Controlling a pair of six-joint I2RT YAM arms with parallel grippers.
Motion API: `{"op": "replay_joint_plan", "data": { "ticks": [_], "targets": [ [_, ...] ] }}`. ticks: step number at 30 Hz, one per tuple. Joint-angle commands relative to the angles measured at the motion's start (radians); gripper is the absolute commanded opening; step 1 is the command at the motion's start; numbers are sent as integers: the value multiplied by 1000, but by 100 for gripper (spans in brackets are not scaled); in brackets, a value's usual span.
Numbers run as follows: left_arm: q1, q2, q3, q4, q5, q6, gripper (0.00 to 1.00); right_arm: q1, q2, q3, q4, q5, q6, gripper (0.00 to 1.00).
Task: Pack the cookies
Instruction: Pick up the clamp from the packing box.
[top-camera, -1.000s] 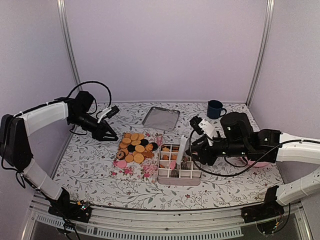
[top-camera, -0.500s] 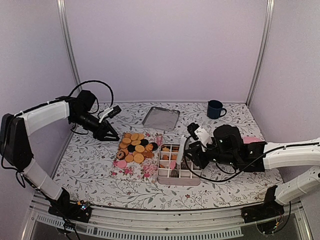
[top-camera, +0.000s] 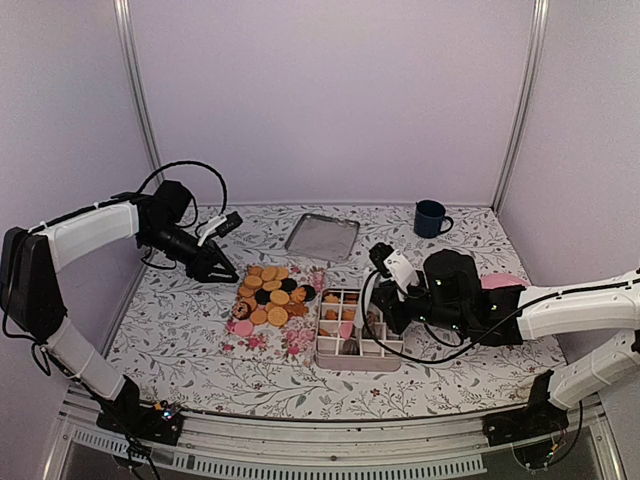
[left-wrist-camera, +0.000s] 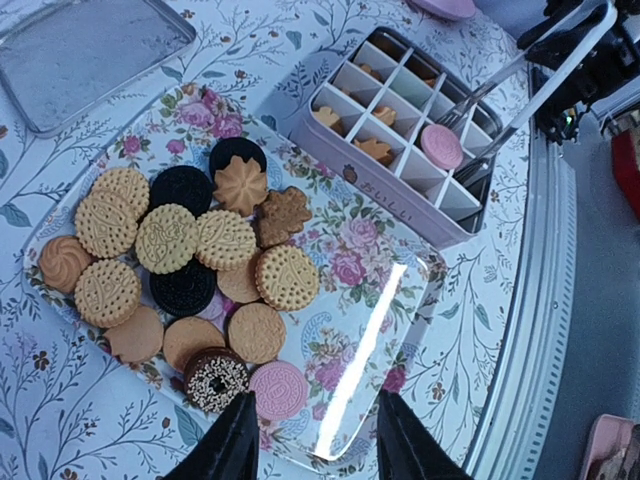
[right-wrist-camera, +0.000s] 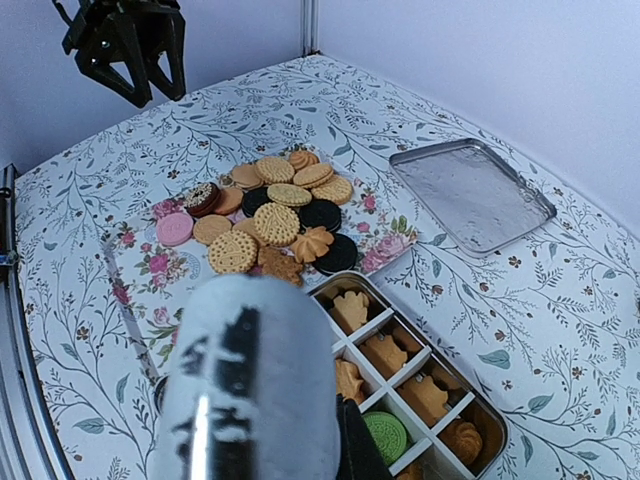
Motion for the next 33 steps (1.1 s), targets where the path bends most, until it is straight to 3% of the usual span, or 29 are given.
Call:
{"op": "replay_joint_plan", "data": {
  "ticks": [1,23,33],
  "targets": [
    [-8,-4,11,-19,-8,18,41,-4,-47,-22,39,13,-9,2],
    [-8,-8,12,-35,-15,21,41,-5,-248,-10,36,50,-9,0],
    [-9,-12,16,-38,-17,19,41,-4,-153,16,88,89,-88,0]
  ]
}}
